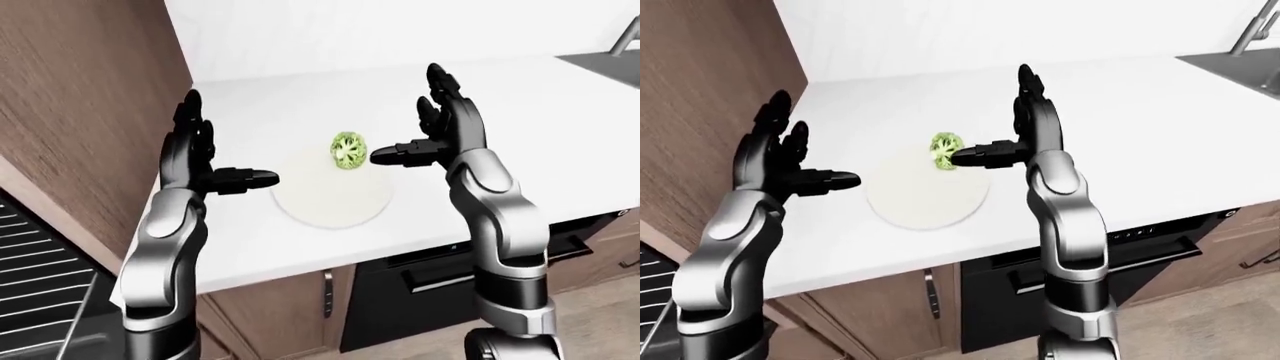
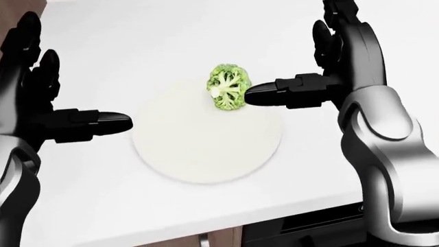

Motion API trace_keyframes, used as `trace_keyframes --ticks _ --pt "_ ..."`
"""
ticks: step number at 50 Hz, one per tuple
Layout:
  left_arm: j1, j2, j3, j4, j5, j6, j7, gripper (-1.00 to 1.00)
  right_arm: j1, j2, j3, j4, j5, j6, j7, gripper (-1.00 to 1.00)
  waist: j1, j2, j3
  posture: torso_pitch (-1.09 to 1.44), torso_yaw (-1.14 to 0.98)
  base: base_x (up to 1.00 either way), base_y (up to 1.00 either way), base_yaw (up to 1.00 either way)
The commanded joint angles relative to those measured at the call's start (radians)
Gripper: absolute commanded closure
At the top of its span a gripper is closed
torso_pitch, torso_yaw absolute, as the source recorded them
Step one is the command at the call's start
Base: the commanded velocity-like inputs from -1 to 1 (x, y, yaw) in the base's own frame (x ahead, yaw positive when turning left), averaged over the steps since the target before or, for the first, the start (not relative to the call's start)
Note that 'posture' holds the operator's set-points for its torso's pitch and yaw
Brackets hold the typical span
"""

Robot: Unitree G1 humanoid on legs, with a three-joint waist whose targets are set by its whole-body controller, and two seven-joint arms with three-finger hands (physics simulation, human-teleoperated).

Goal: Place the broccoli on the rack of the oven.

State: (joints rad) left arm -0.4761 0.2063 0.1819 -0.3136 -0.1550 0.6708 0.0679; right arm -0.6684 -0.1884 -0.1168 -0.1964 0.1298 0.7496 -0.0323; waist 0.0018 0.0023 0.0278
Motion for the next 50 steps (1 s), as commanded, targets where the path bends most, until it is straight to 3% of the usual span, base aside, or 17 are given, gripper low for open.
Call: trace_keyframes --ticks 1,6,18,40,44,47,50 --pt "-0.029 0.008 0.004 -0.027 0.001 -0.030 0.001 -1.00 -0.048 -0.007 0.000 -0.008 -0.012 -0.046 0.000 -1.00 0.000 0.001 -0.023 0.00 0.00 0.00 0.00 0.00" --pt "-0.029 0.011 0.008 -0.032 -0.004 -0.024 0.002 -1.00 -0.074 0.015 0.044 0.052 -0.055 -0.086 0.029 -1.00 0.000 0.003 -0.022 0.00 0.00 0.00 0.00 0.00" --pt "-0.029 0.015 0.011 -0.041 -0.010 -0.016 0.006 -1.00 -0.129 0.077 0.054 0.209 -0.069 -0.201 0.028 -1.00 0.000 0.010 -0.026 0.00 0.00 0.00 0.00 0.00" --pt "-0.031 0.016 0.011 -0.033 -0.010 -0.020 0.006 -1.00 -0.204 0.097 0.067 0.516 -0.118 -0.436 0.008 -1.00 -0.001 0.014 -0.033 0.00 0.00 0.00 0.00 0.00" --pt "-0.032 0.016 0.010 -0.031 -0.010 -0.022 0.006 -1.00 -0.204 0.100 0.071 0.528 -0.122 -0.447 0.009 -0.94 -0.002 0.014 -0.034 0.00 0.00 0.00 0.00 0.00" --pt "-0.033 0.016 0.011 -0.031 -0.011 -0.020 0.006 -1.00 -0.210 0.100 0.068 0.552 -0.123 -0.462 0.010 -0.78 -0.002 0.014 -0.034 0.00 0.00 0.00 0.00 0.00" --pt "-0.032 0.015 0.009 -0.021 -0.009 -0.030 0.005 -1.00 -0.214 0.102 0.068 0.573 -0.124 -0.477 0.009 -0.77 -0.002 0.014 -0.034 0.00 0.00 0.00 0.00 0.00"
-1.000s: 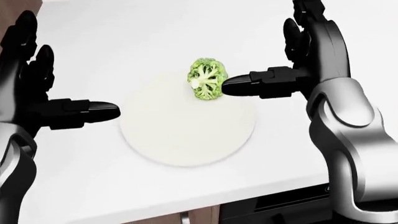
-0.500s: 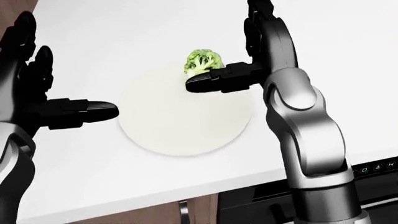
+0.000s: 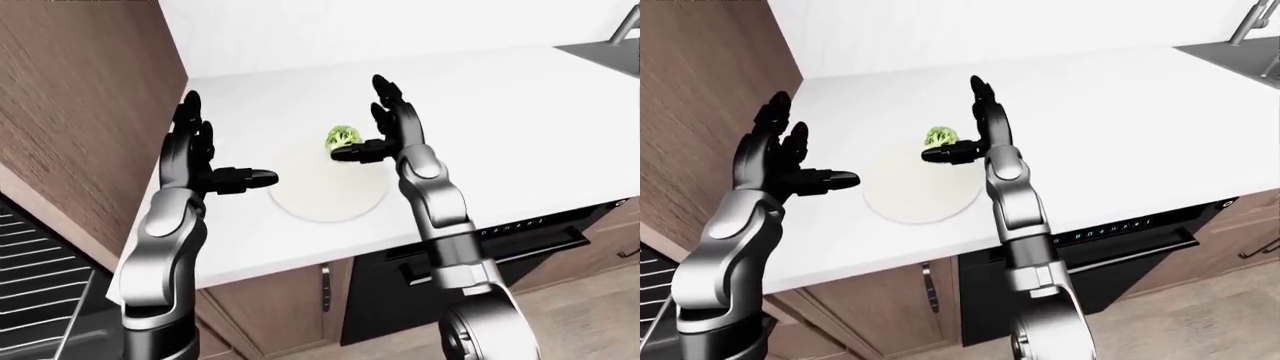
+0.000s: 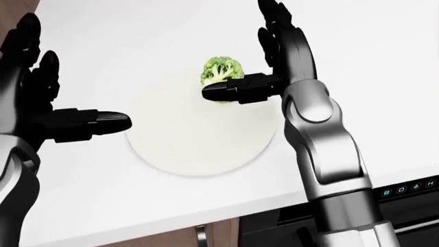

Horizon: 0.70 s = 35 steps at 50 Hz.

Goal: Place the broccoli on the rack of the oven.

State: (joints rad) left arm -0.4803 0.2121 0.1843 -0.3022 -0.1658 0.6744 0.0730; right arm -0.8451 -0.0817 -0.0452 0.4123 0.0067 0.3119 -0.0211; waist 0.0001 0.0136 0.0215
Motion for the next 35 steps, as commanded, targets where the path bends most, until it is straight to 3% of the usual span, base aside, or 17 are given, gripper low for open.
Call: trace_keyframes --ticks 1,6,22,35 --pt "-0.027 0.009 0.007 -0.037 0.002 -0.031 0.001 -1.00 -0.039 -0.004 -0.003 -0.025 -0.001 -0.047 -0.002 -0.78 0.000 0.003 -0.027 0.00 0.00 0.00 0.00 0.00" --pt "-0.025 0.009 0.007 -0.033 0.001 -0.037 0.000 -1.00 -0.045 -0.003 -0.002 0.006 -0.007 -0.070 -0.002 -0.69 -0.001 0.003 -0.028 0.00 0.00 0.00 0.00 0.00" --pt "-0.026 0.010 0.009 -0.030 -0.001 -0.035 0.001 -1.00 -0.033 0.027 0.021 0.006 -0.049 -0.073 0.010 -0.73 -0.001 0.004 -0.027 0.00 0.00 0.00 0.00 0.00" --pt "-0.027 0.009 0.007 -0.031 0.000 -0.033 0.000 -1.00 -0.079 0.027 0.019 0.124 -0.086 -0.141 0.001 -0.72 -0.002 0.006 -0.026 0.00 0.00 0.00 0.00 0.00"
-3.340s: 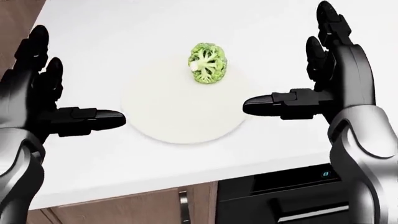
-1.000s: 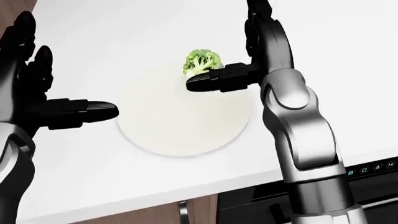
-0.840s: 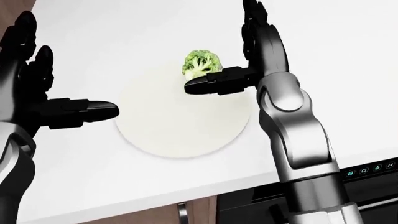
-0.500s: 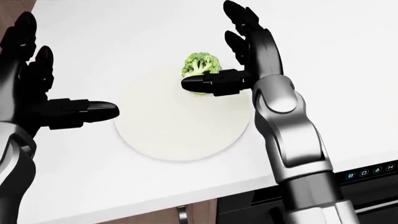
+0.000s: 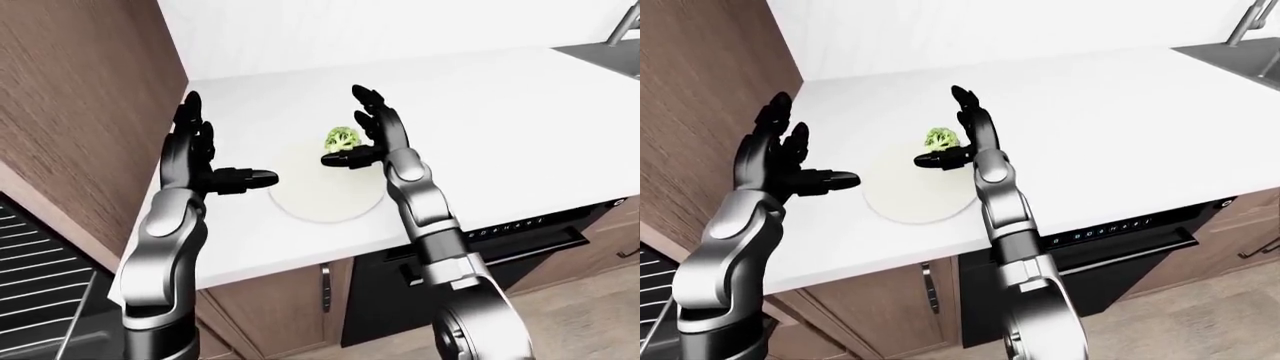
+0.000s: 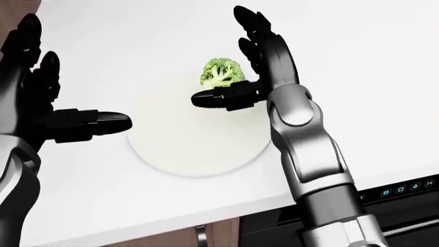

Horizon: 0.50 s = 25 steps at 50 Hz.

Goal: Place the broccoli on the rack of the oven.

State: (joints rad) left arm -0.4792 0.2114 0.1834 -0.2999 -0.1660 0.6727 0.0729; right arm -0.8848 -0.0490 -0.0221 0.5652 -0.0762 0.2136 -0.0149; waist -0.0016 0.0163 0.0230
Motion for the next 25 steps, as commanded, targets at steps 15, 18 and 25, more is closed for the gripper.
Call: trace_keyframes --ticks 15,18,25 --pt "-0.024 0.007 0.006 -0.026 0.004 -0.042 -0.002 -1.00 -0.083 -0.008 -0.007 0.083 -0.029 -0.080 -0.013 -0.70 0.000 0.004 -0.028 0.00 0.00 0.00 0.00 0.00" --pt "-0.024 0.007 0.006 -0.022 0.005 -0.045 -0.003 -1.00 -0.094 -0.010 -0.006 0.100 -0.033 -0.084 -0.014 -0.70 0.000 0.004 -0.029 0.00 0.00 0.00 0.00 0.00" --pt "-0.026 0.007 0.006 -0.024 0.002 -0.042 -0.001 -1.00 -0.120 -0.013 -0.005 0.160 -0.048 -0.109 -0.019 -0.68 0.000 0.004 -0.030 0.00 0.00 0.00 0.00 0.00"
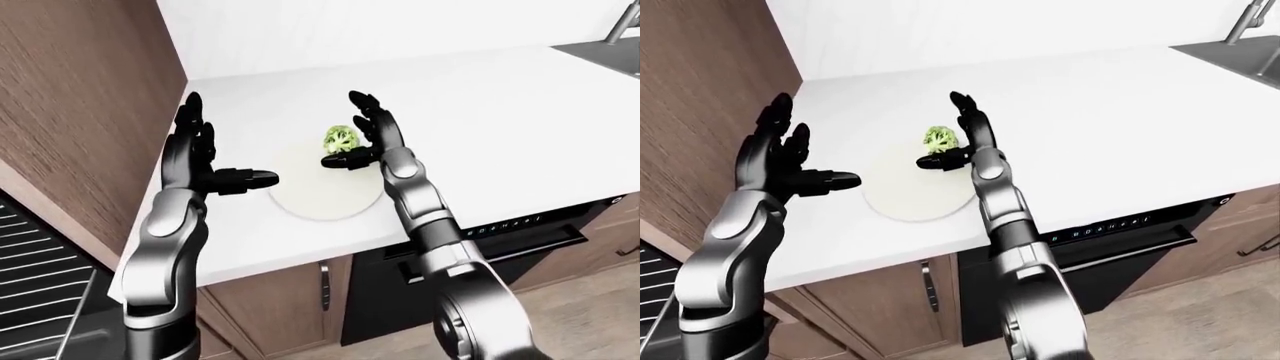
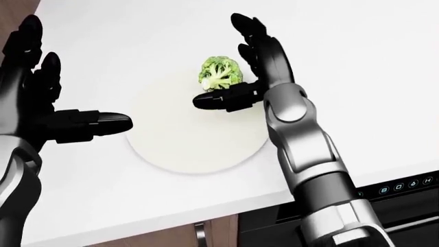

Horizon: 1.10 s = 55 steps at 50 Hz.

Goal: Place the broccoli on the rack of the oven.

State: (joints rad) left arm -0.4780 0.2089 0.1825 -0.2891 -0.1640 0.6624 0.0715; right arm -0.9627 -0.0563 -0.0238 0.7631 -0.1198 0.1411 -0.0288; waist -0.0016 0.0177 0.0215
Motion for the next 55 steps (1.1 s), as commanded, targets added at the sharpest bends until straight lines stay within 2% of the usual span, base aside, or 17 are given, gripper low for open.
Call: trace_keyframes --ticks 1,3,7,44,55 --pt "-0.028 0.010 0.007 -0.034 0.000 -0.031 0.000 -1.00 -0.043 -0.005 -0.002 -0.030 -0.007 -0.041 -0.006 -0.67 0.000 0.003 -0.028 0.00 0.00 0.00 0.00 0.00" --pt "-0.029 0.010 0.008 -0.039 -0.001 -0.026 0.002 -1.00 -0.046 -0.005 -0.002 -0.016 -0.013 -0.049 -0.007 -0.65 0.000 0.003 -0.028 0.00 0.00 0.00 0.00 0.00" --pt "-0.027 0.009 0.006 -0.042 0.000 -0.024 0.003 -1.00 -0.055 -0.004 -0.003 0.002 -0.015 -0.059 -0.008 -0.48 0.000 0.004 -0.029 0.00 0.00 0.00 0.00 0.00" --pt "-0.025 0.008 0.006 -0.032 -0.001 -0.035 0.002 -1.00 -0.058 0.016 0.016 0.015 -0.092 -0.091 -0.015 -0.48 0.000 0.005 -0.028 0.00 0.00 0.00 0.00 0.00" --pt "-0.027 0.008 0.007 -0.037 -0.005 -0.028 0.004 -1.00 -0.052 0.021 0.019 0.004 -0.113 -0.093 -0.018 -0.36 0.000 0.005 -0.028 0.00 0.00 0.00 0.00 0.00"
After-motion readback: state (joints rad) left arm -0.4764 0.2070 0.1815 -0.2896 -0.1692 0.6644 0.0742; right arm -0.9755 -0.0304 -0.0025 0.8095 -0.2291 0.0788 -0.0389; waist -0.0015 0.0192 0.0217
